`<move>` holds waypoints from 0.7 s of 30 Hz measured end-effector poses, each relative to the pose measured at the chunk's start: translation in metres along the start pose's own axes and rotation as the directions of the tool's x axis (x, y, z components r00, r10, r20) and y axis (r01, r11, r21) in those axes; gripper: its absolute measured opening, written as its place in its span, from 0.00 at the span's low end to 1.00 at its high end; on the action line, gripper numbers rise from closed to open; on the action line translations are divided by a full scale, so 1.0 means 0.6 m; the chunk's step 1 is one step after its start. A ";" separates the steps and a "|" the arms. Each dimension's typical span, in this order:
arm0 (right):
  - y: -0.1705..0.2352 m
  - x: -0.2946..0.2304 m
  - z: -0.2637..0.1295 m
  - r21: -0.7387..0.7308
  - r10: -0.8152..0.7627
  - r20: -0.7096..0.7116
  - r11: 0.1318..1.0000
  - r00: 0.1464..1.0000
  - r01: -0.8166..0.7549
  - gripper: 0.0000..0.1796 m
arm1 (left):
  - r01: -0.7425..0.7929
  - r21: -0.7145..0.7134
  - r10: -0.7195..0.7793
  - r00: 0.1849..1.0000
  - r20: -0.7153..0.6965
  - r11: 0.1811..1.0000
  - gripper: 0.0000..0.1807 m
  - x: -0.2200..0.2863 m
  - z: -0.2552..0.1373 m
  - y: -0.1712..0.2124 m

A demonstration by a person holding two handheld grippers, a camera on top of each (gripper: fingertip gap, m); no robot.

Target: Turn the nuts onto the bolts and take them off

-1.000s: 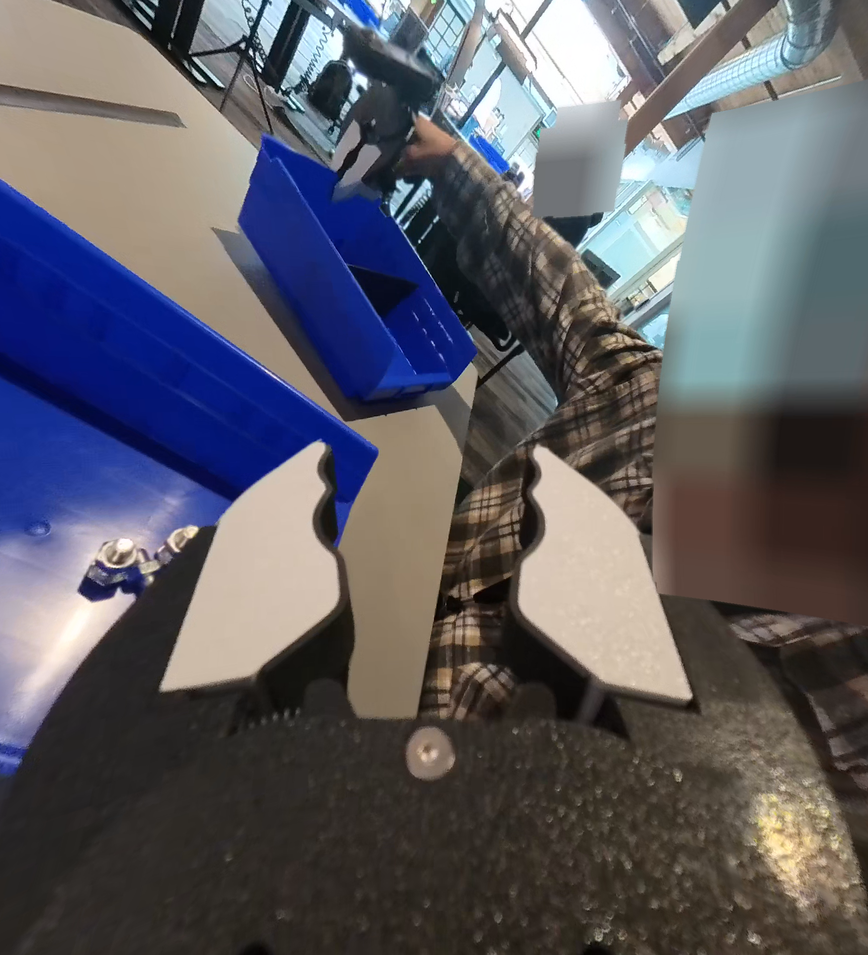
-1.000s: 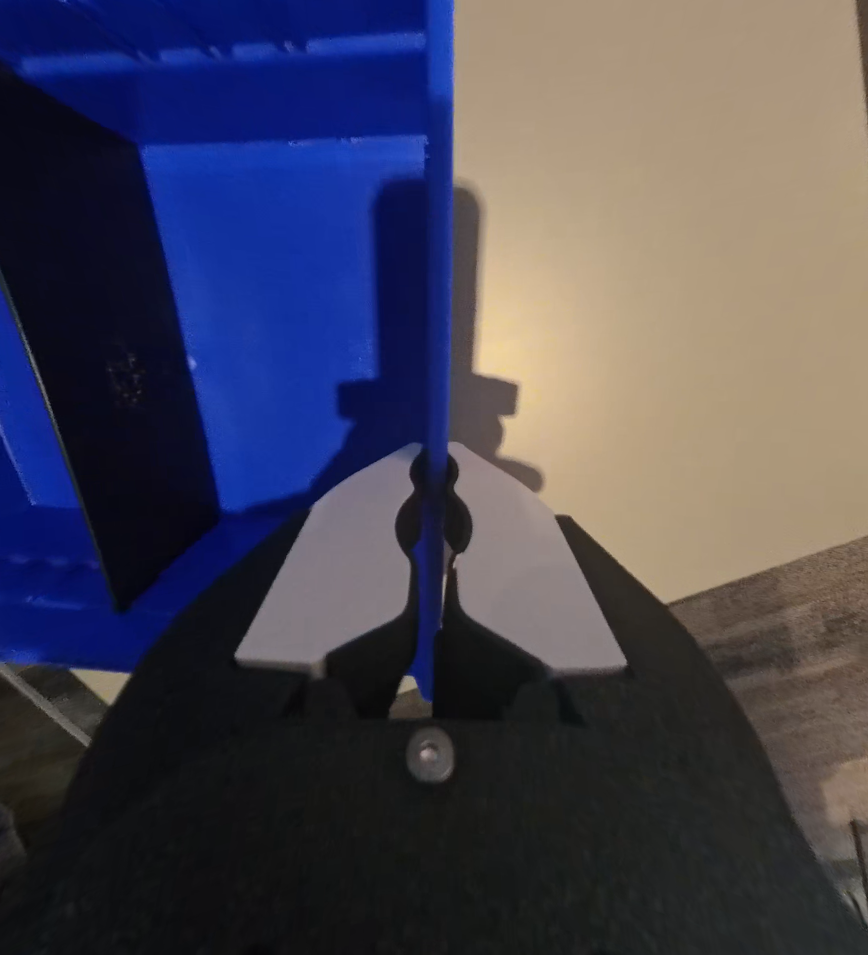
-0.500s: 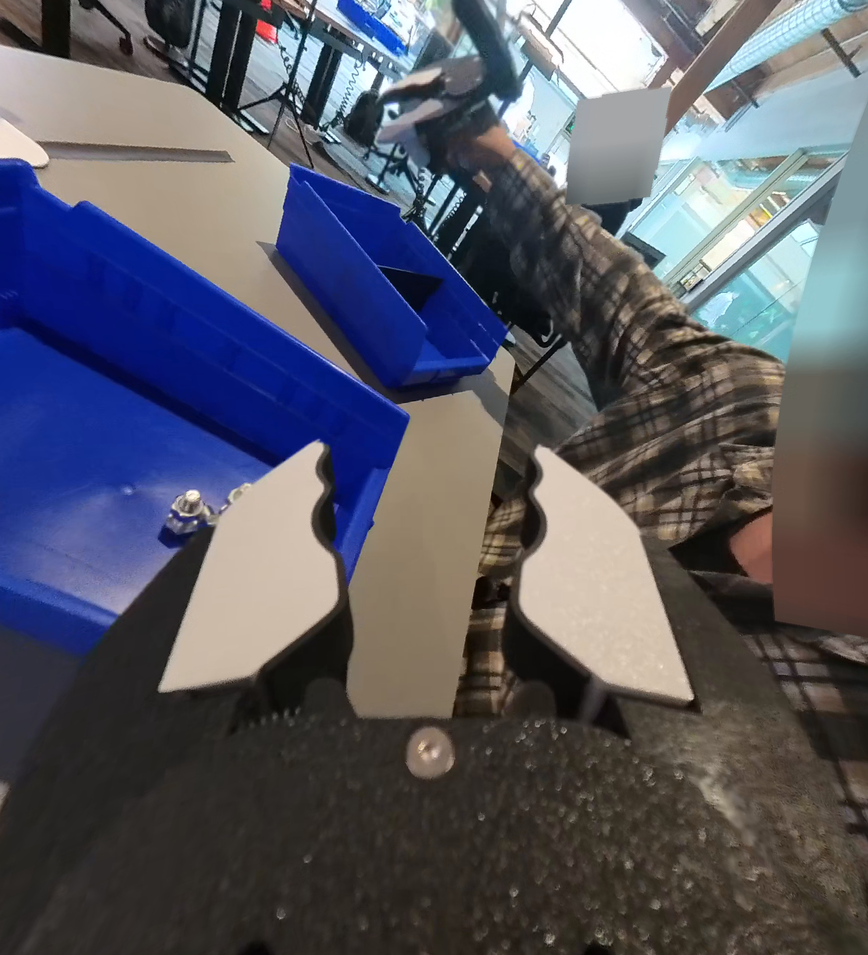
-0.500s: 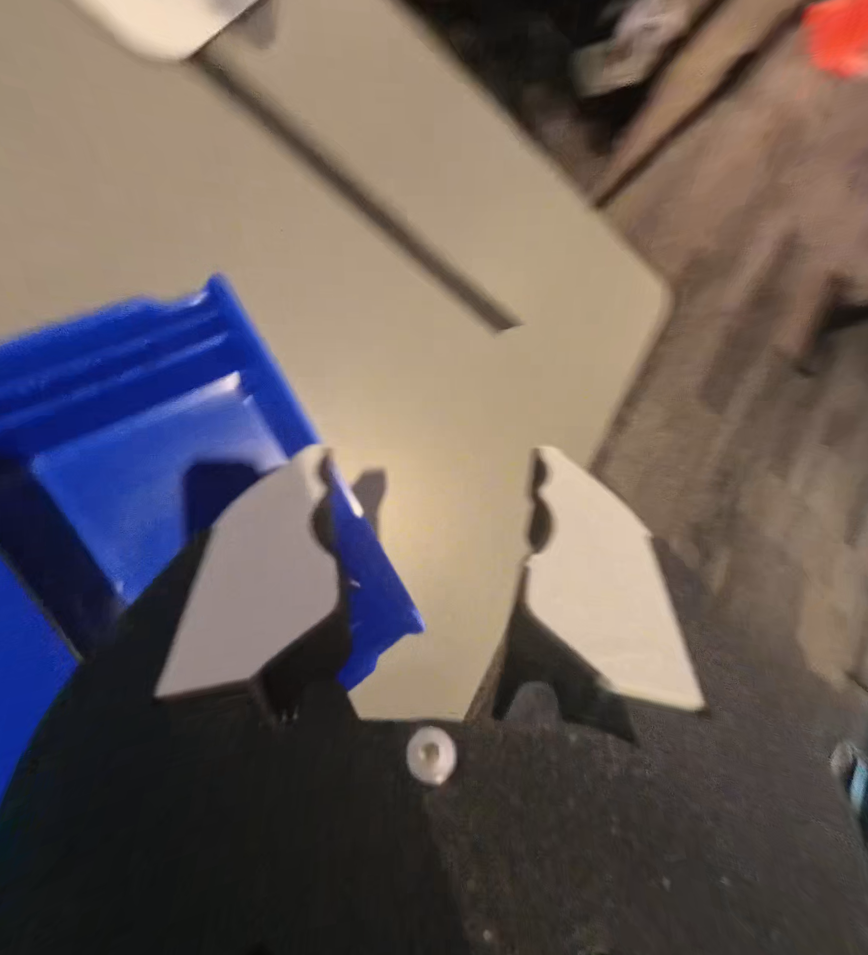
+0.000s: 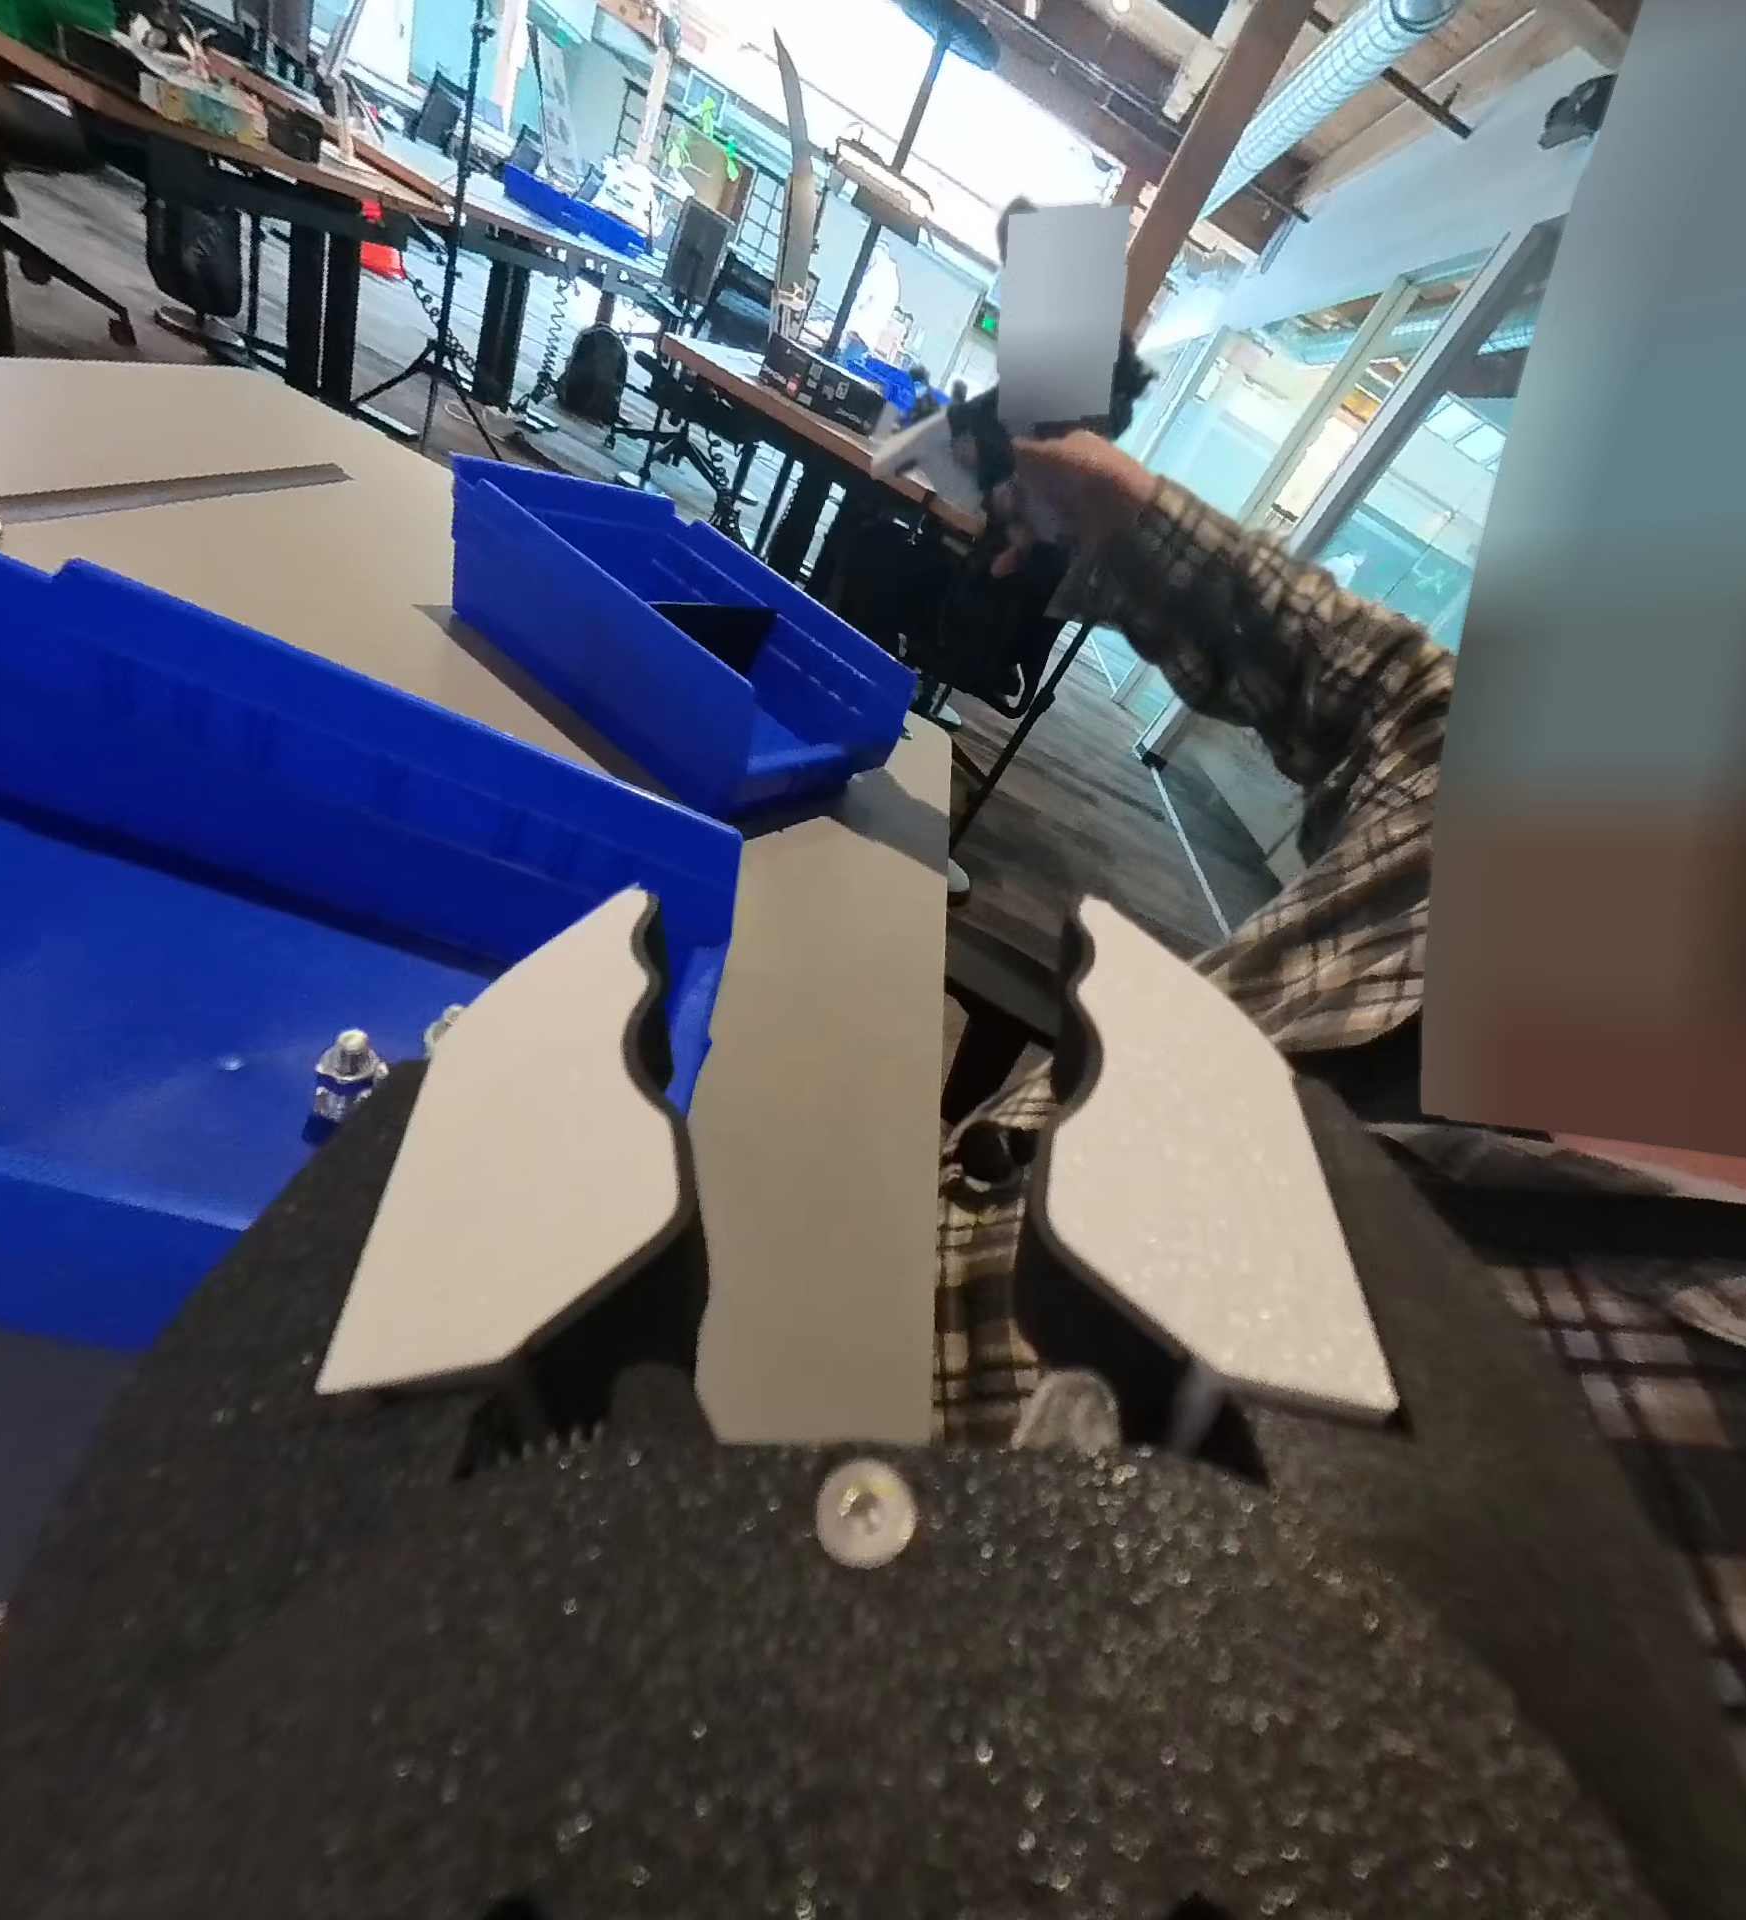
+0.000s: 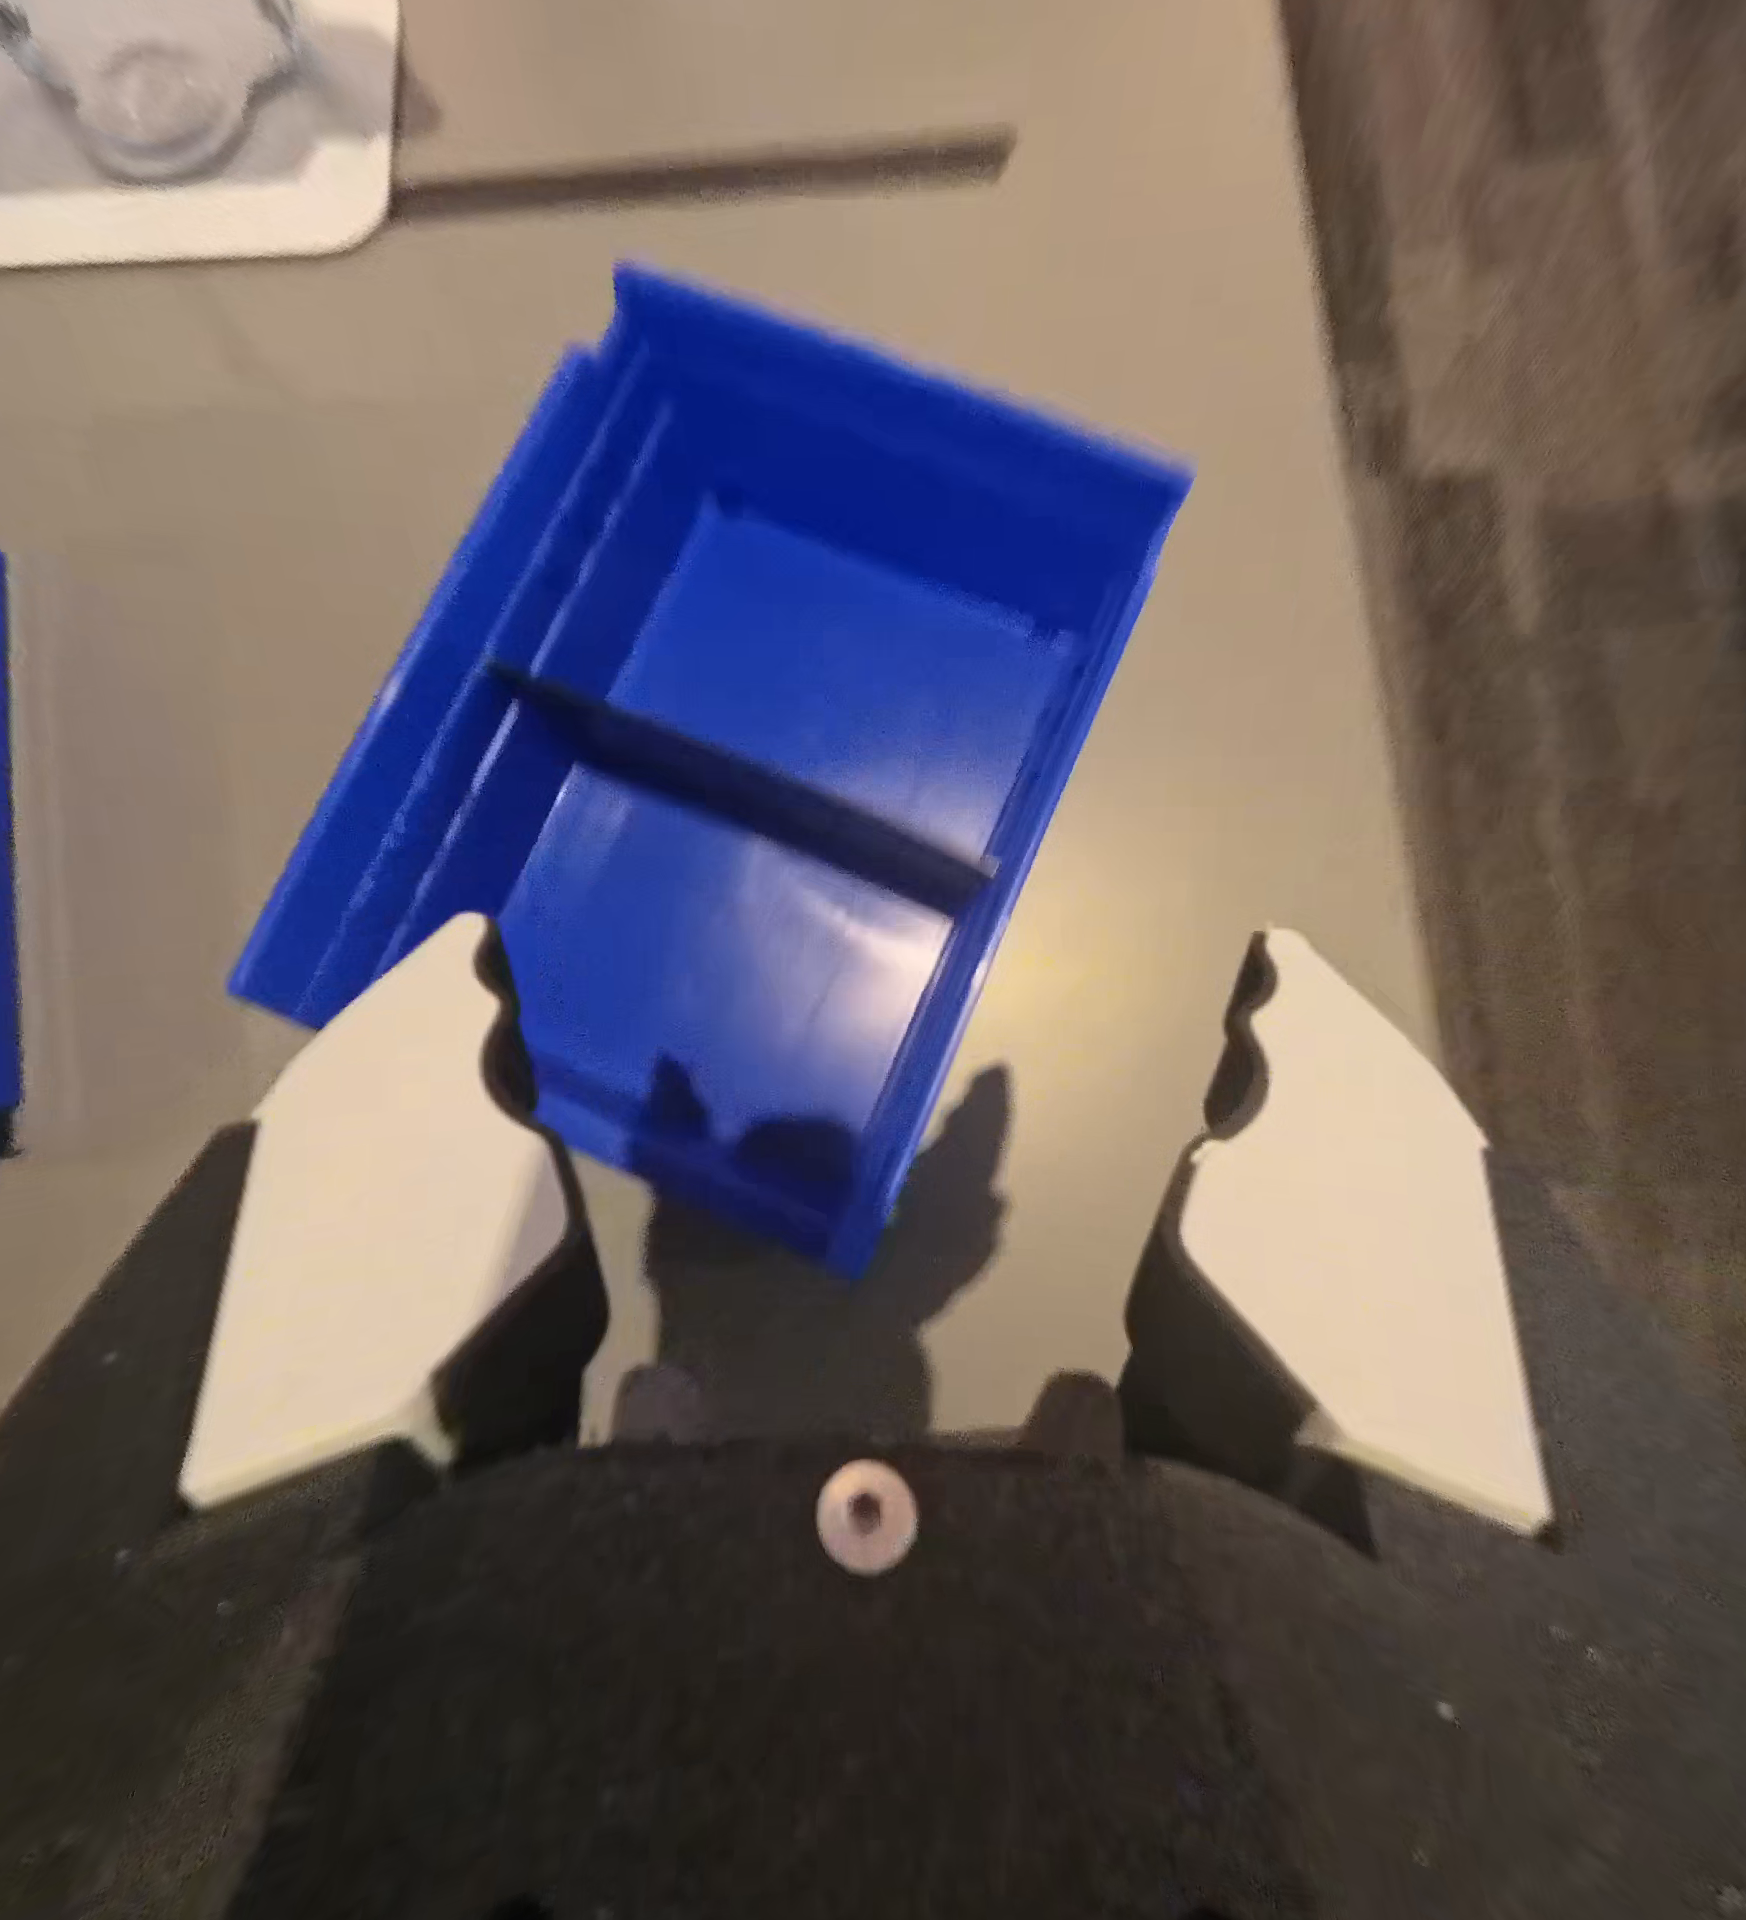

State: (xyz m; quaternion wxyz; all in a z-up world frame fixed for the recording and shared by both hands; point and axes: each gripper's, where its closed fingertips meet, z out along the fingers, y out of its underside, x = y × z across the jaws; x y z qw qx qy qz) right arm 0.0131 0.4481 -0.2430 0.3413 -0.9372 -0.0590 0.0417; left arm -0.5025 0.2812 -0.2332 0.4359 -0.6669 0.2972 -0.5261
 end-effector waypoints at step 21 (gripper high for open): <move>0.163 0.040 0.153 -0.482 0.092 0.015 0.873 0.996 -0.073 0.03 | -0.042 -0.019 0.043 0.998 0.054 0.999 0.40 0.000 -0.037 0.021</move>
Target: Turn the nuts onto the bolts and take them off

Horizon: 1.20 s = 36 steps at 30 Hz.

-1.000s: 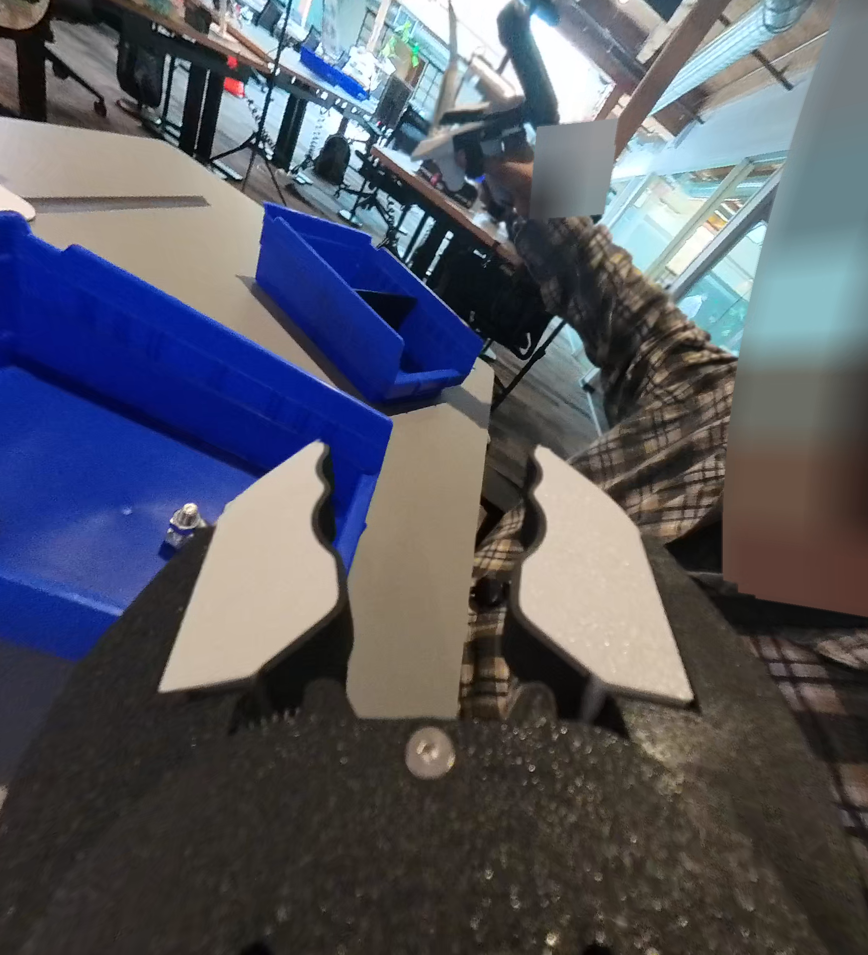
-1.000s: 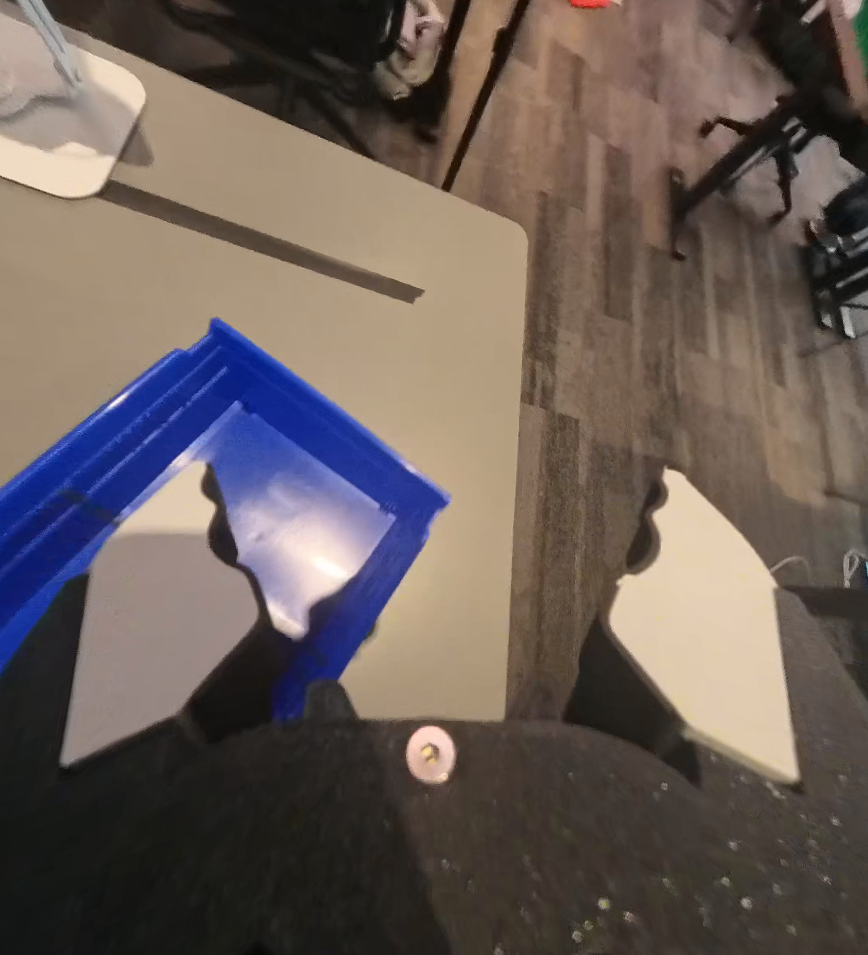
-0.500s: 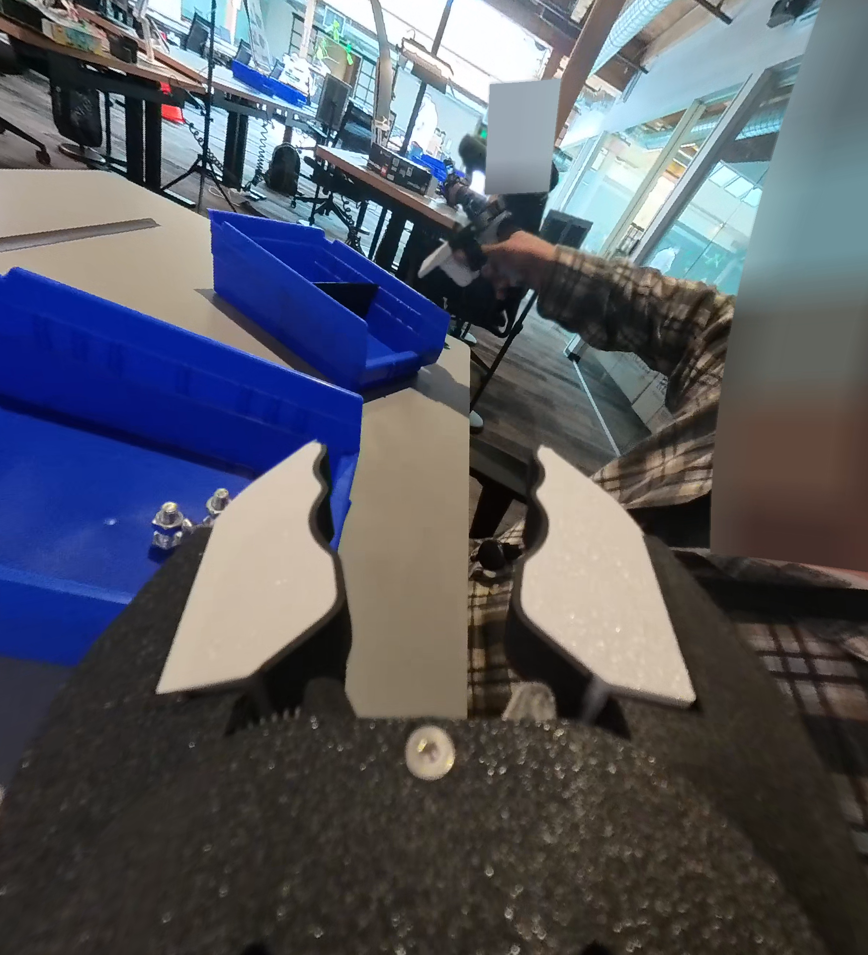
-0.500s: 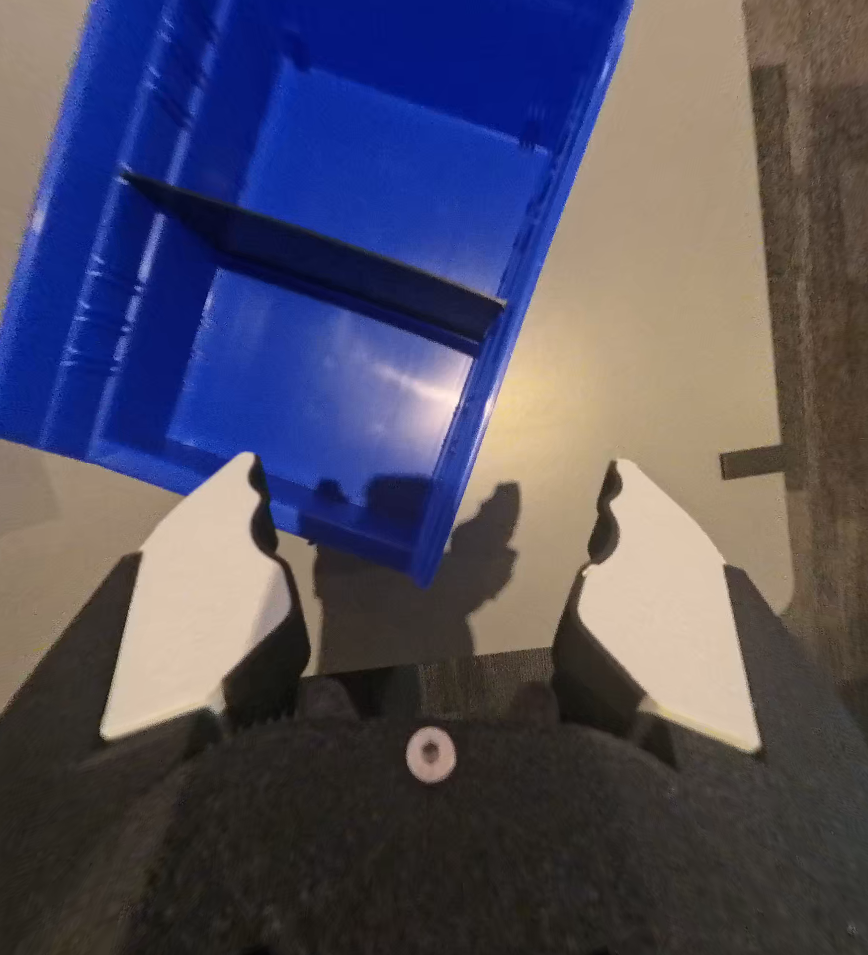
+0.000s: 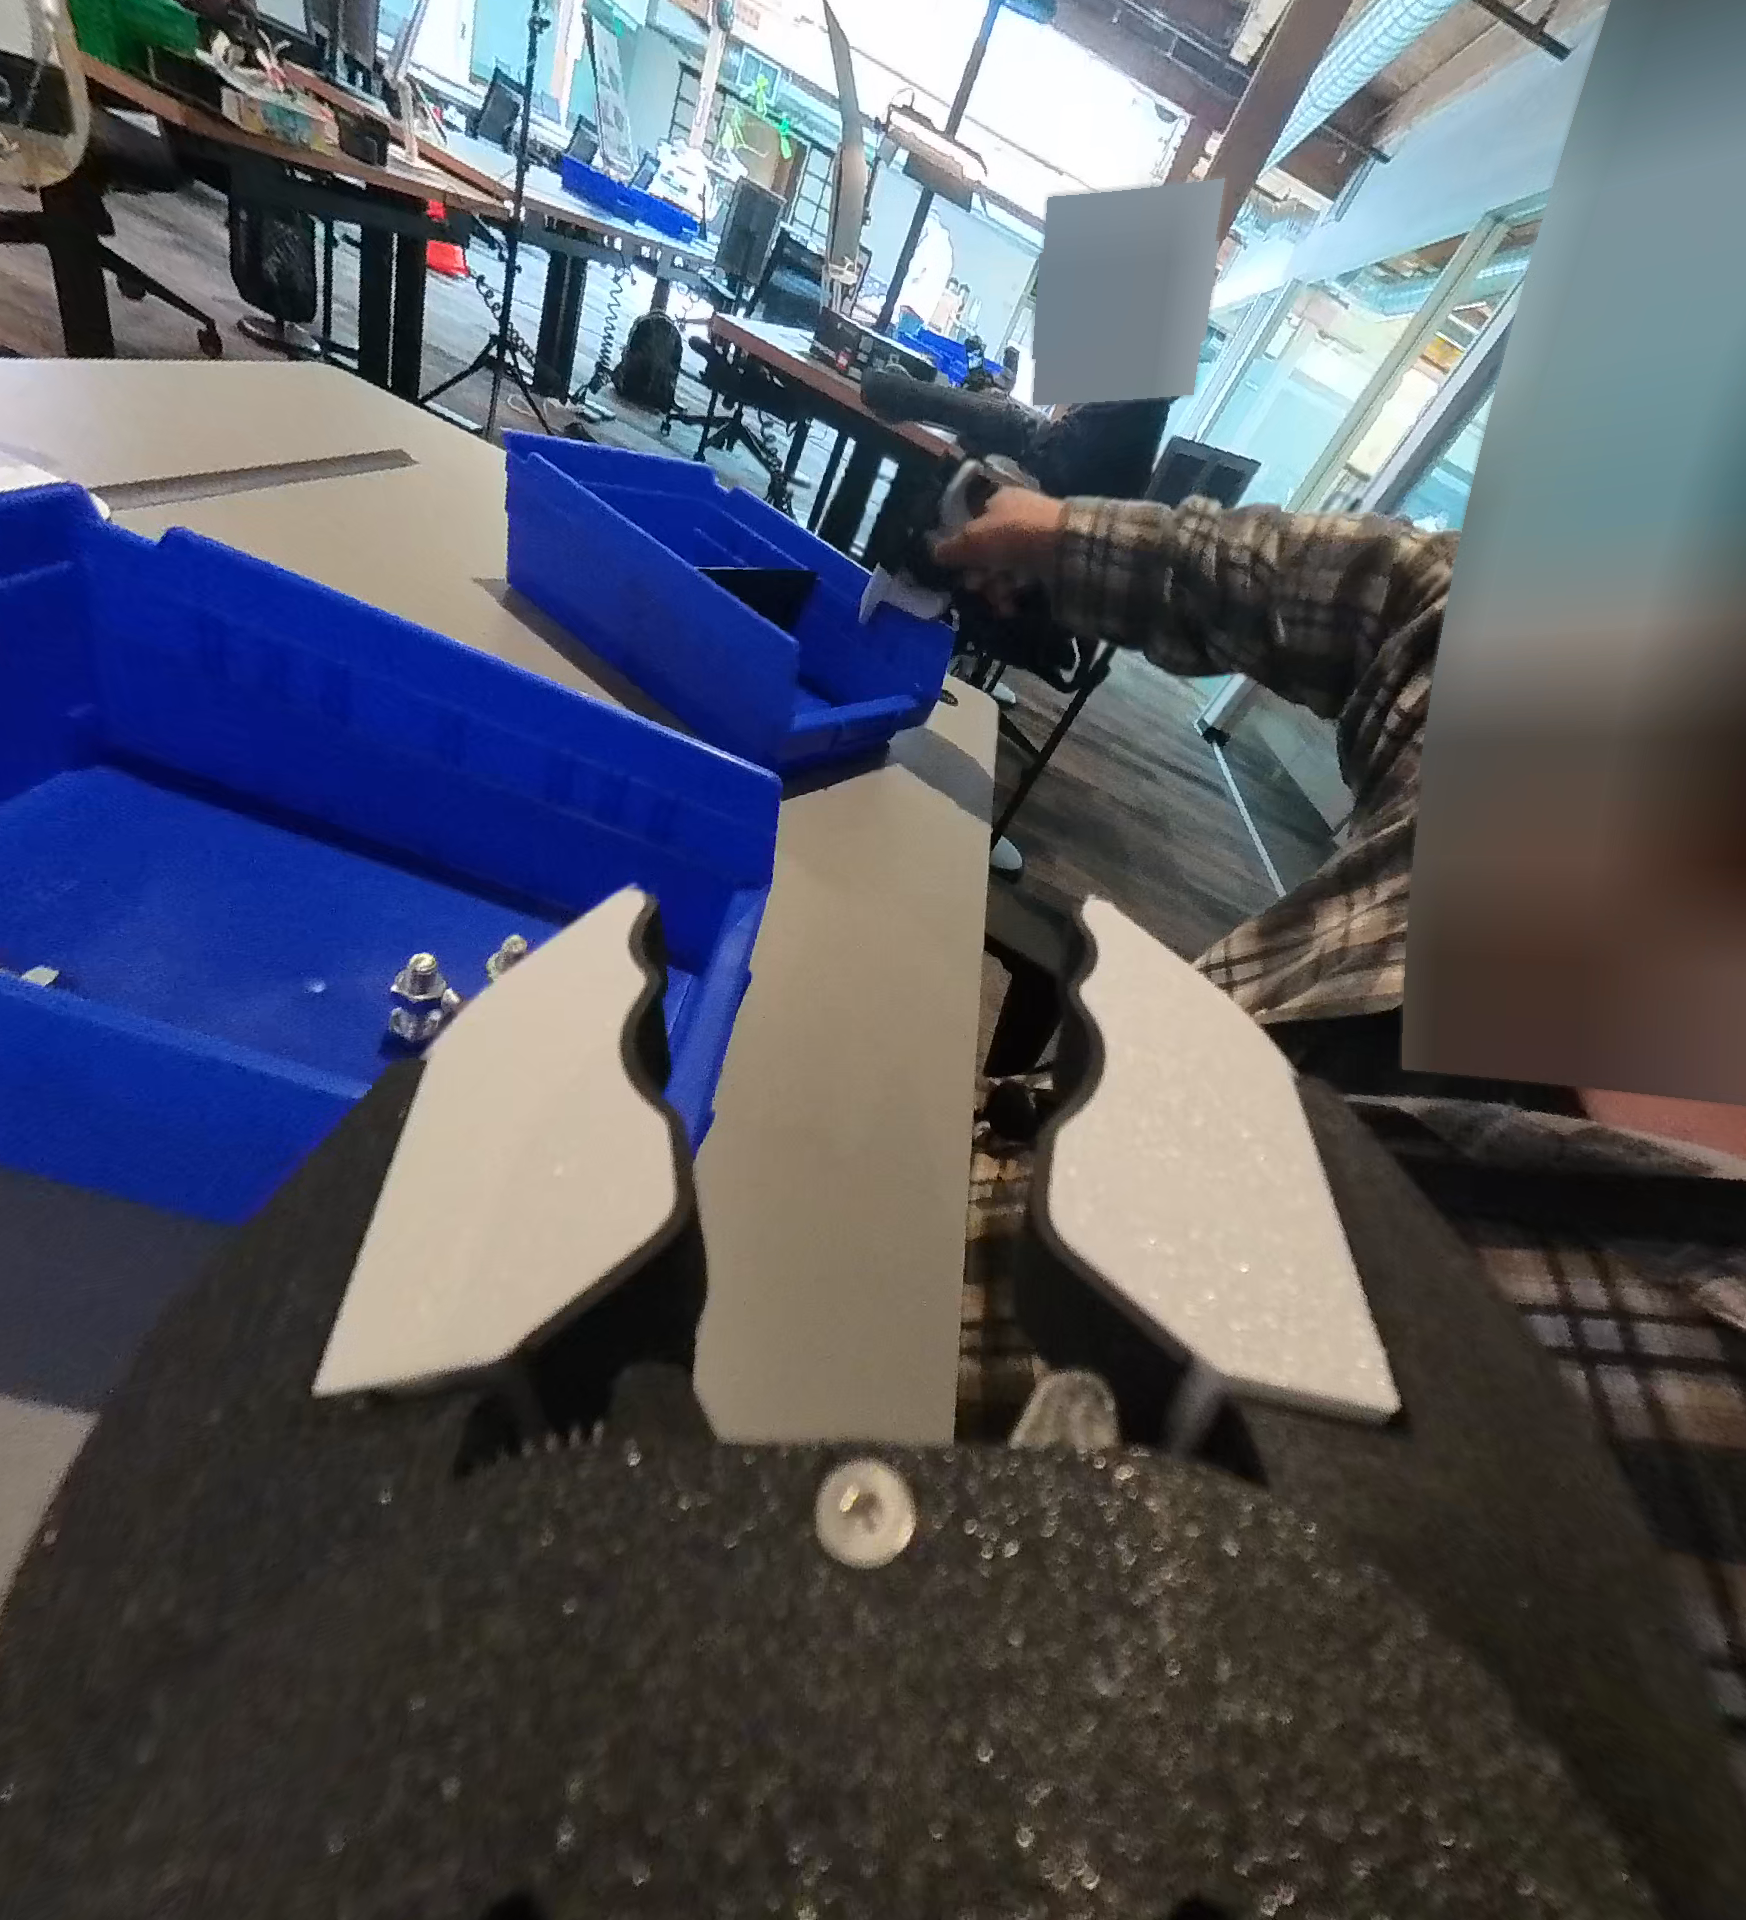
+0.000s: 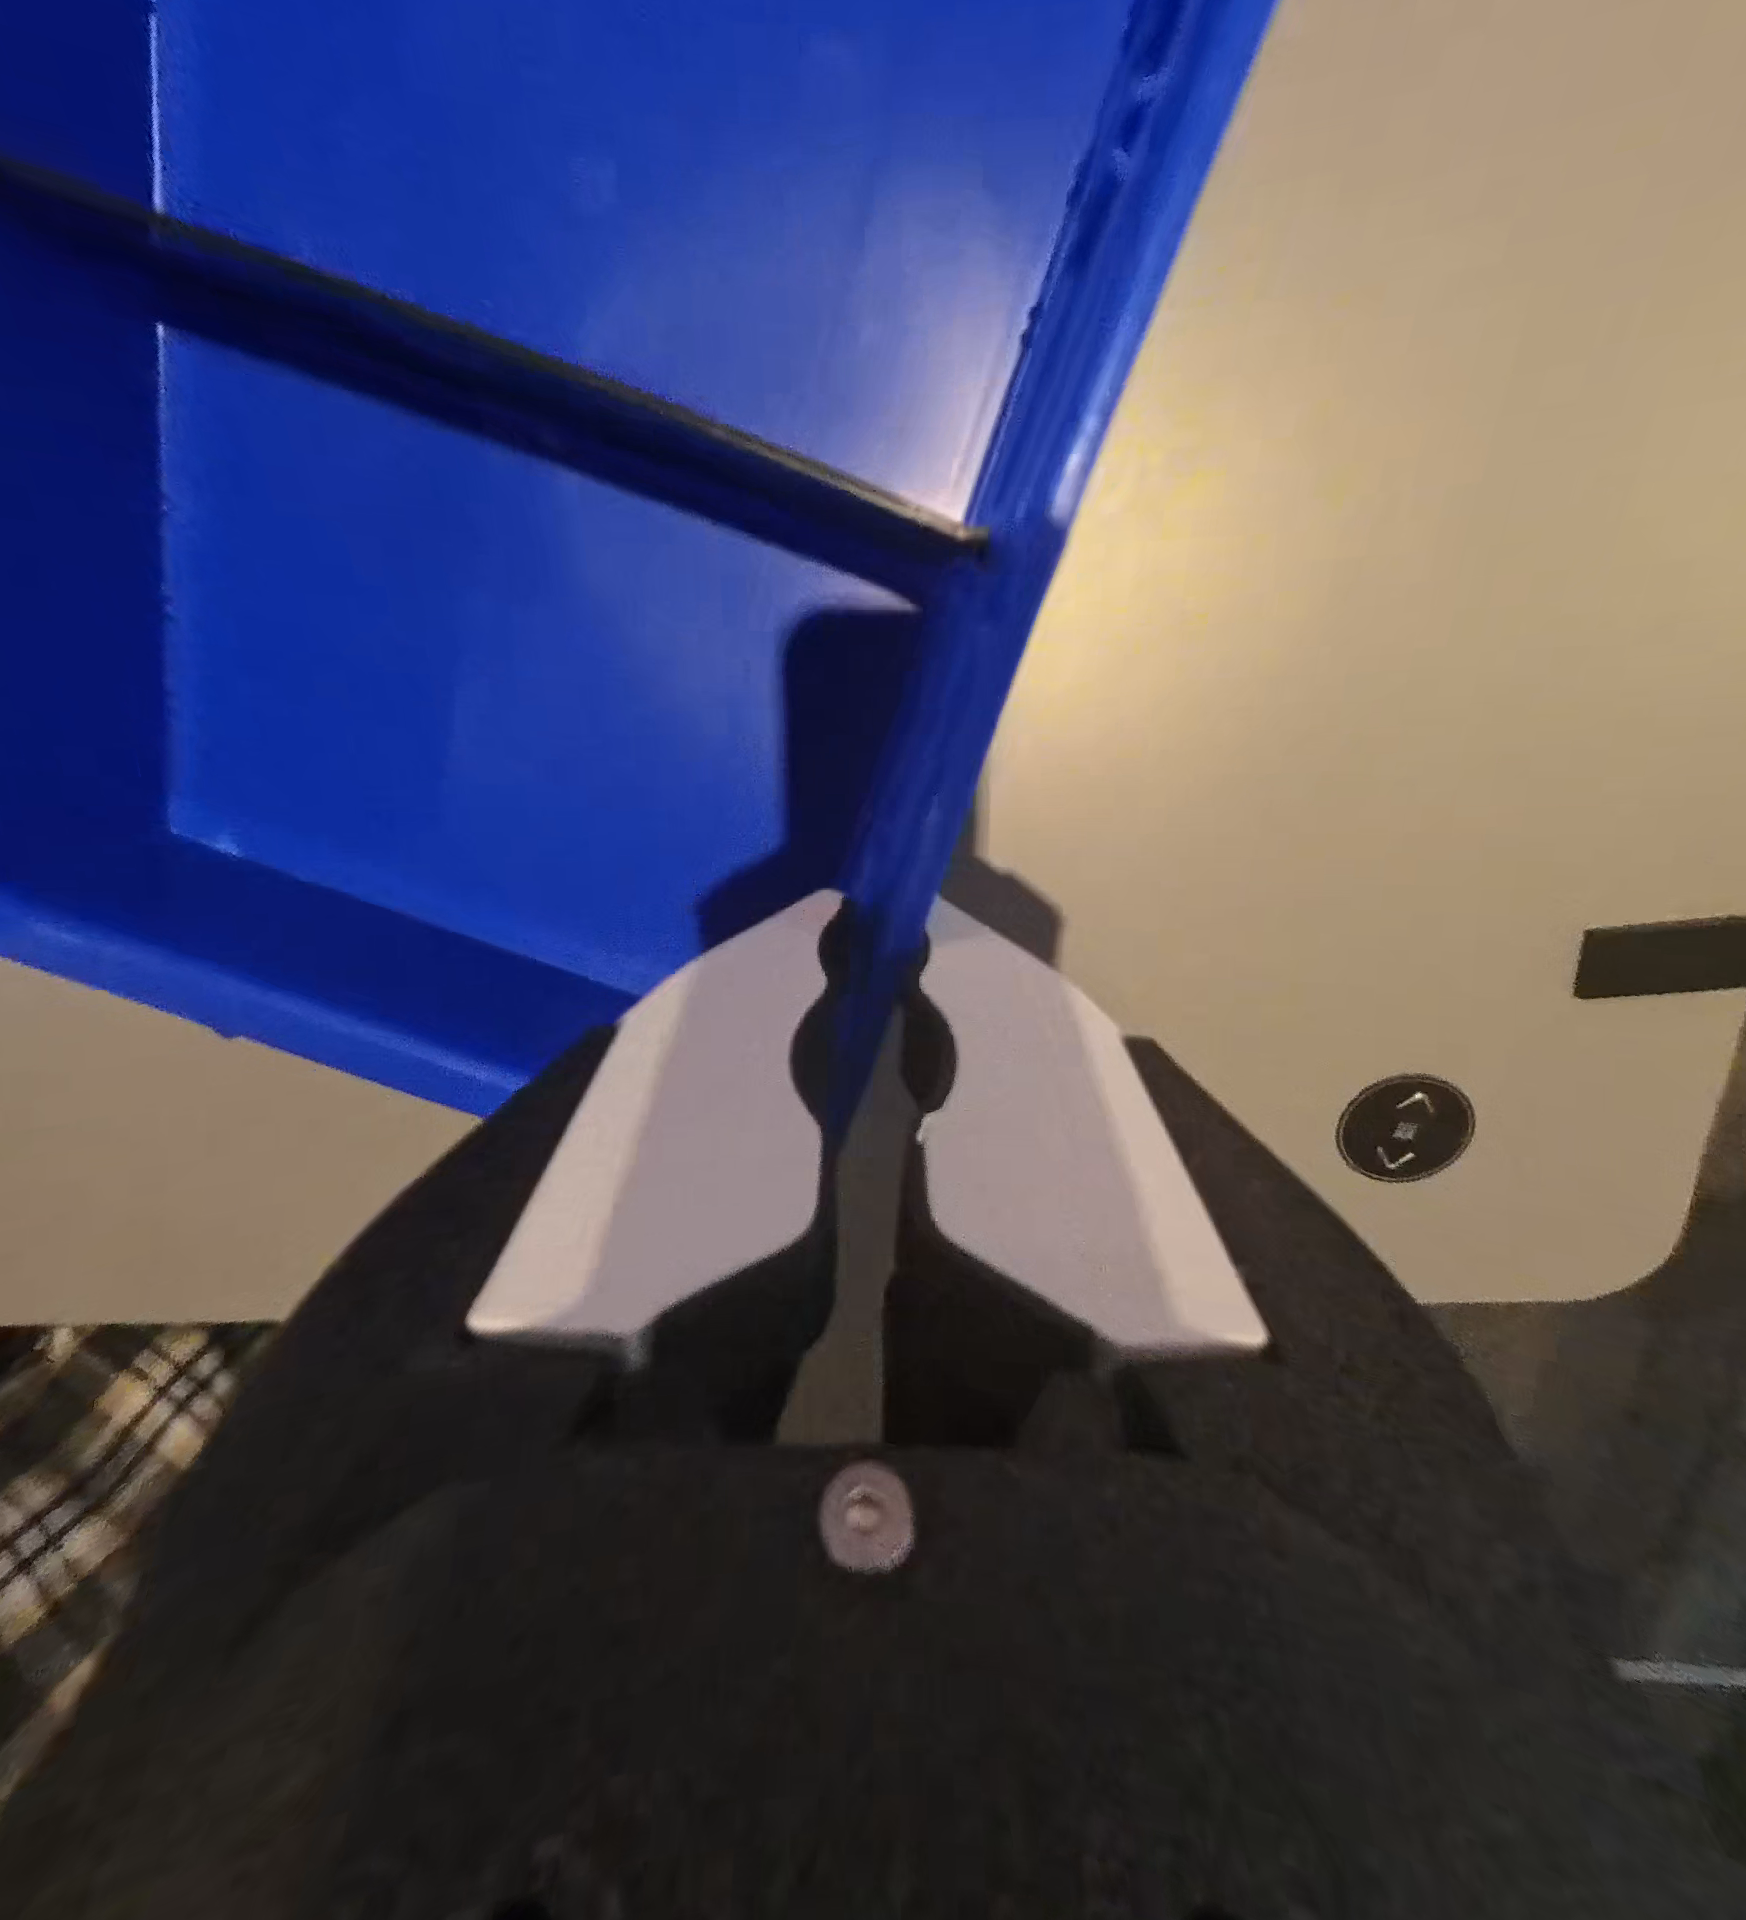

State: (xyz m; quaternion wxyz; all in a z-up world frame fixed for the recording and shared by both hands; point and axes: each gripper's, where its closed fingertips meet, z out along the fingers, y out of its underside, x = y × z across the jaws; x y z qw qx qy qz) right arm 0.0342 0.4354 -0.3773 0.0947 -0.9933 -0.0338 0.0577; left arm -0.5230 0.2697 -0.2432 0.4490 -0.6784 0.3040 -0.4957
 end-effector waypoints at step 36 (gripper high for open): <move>-0.130 0.263 -0.002 -0.020 -0.217 0.028 0.976 0.976 0.218 0.02 | 0.096 -0.117 -0.082 0.989 0.121 0.989 0.39 -0.036 0.095 -0.023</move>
